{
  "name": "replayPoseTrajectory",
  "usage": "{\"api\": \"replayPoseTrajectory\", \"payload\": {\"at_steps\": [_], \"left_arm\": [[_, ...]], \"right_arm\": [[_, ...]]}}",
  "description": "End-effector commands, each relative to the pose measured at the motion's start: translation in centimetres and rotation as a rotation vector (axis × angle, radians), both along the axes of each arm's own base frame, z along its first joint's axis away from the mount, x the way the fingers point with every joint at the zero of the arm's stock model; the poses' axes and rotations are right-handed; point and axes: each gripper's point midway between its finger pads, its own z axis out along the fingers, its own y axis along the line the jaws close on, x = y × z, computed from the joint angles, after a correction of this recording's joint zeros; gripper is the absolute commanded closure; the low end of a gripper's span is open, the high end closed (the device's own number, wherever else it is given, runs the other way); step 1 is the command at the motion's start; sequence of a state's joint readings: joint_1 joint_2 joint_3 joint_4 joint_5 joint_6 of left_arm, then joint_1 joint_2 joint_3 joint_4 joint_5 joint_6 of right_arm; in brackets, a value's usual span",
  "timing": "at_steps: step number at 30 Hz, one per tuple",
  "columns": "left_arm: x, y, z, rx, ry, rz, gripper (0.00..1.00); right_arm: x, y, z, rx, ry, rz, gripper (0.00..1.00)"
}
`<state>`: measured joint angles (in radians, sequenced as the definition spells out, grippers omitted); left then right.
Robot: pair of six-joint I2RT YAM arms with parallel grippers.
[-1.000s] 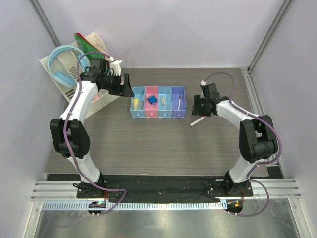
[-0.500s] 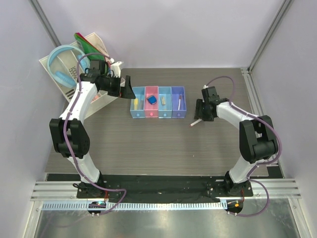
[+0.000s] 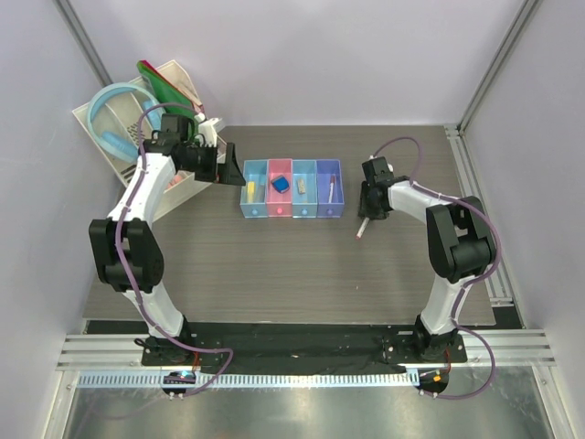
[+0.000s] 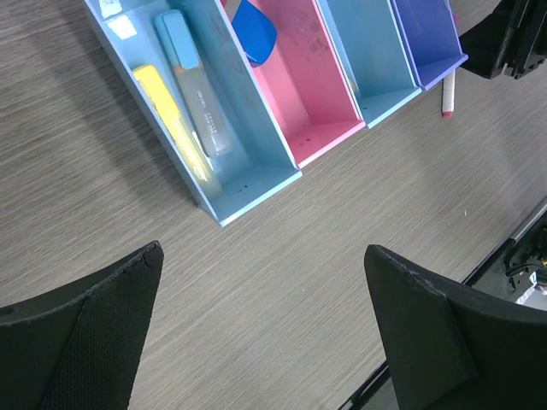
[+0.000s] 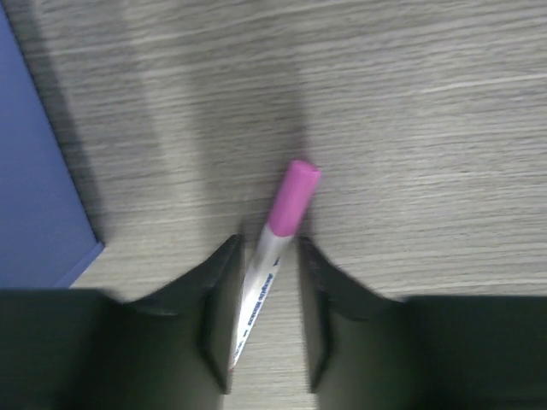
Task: Sort the stationery into containers
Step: Pick up the pen from the center of the board, then place the pen in the storage box.
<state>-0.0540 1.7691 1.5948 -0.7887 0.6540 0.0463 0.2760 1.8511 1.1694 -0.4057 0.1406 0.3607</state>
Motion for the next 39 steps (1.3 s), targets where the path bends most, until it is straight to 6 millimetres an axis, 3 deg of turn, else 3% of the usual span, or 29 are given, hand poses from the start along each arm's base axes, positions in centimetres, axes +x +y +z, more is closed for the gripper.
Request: {"api": "replayPoseTrajectory", "payload": {"at_steps": [1,4,9,12,14,18,20,21,23,24,33,34,35,39], "left_arm": [[0.1,0.4,2.9,-0.029,-0.087,-0.013,0.00],[0.3,0.6,3.4,-0.041,-0.095,-0.006,0.00],[0.3,1.1,3.4,-0.056,-0.090,0.006,0.00],[0.3,1.1,3.0,-0.060,-0.093,0.013,0.00],[0.8,2.6,2.7,-0.058,-0.098,0.060,0.00],[1.6,3.1,2.7,-0.086,-0.087,0.109,0.00],[2.0,3.2,2.6,-0.091,-0.084,0.119,0.00],[2.1,3.2,2.6,-0.095,-0.083,0.123,0.00],[2.0,3.2,2.5,-0.097,-0.080,0.125,0.00],[2.0,3.2,2.6,-0.097,-0.083,0.125,0.00],[1.4,3.3,1.5,-0.090,-0.064,0.131,0.00],[1.4,3.3,1.2,-0.088,-0.058,0.132,0.00],[1.4,3.4,1.2,-0.087,-0.057,0.135,0.00],[1.4,3.4,0.9,-0.086,-0.052,0.137,0.00]], "right_arm": [[-1.1,-0.2,-2.4,-0.038,0.062,0.007,0.82],[-1.4,-0.4,-2.7,-0.050,0.069,0.014,0.99],[-0.7,-0.1,-1.6,-0.049,0.046,0.048,0.99],[0.6,-0.1,1.7,-0.053,-0.025,0.071,0.99],[1.7,0.1,4.8,-0.057,-0.105,0.107,0.99],[4.6,1.2,10.3,-0.026,-0.231,0.139,0.99],[5.5,1.8,11.5,-0.004,-0.251,0.145,0.99],[6.5,2.4,13.2,0.017,-0.283,0.146,0.99],[7.4,3.1,13.9,0.030,-0.297,0.154,0.99],[8.4,3.4,15.6,0.037,-0.337,0.154,0.99],[13.3,8.1,18.6,0.097,-0.430,0.223,0.99],[13.5,9.1,17.5,0.099,-0.412,0.236,0.99],[13.9,9.6,17.9,0.103,-0.425,0.243,0.99],[14.3,11.7,16.2,0.106,-0.403,0.268,0.99]]}}
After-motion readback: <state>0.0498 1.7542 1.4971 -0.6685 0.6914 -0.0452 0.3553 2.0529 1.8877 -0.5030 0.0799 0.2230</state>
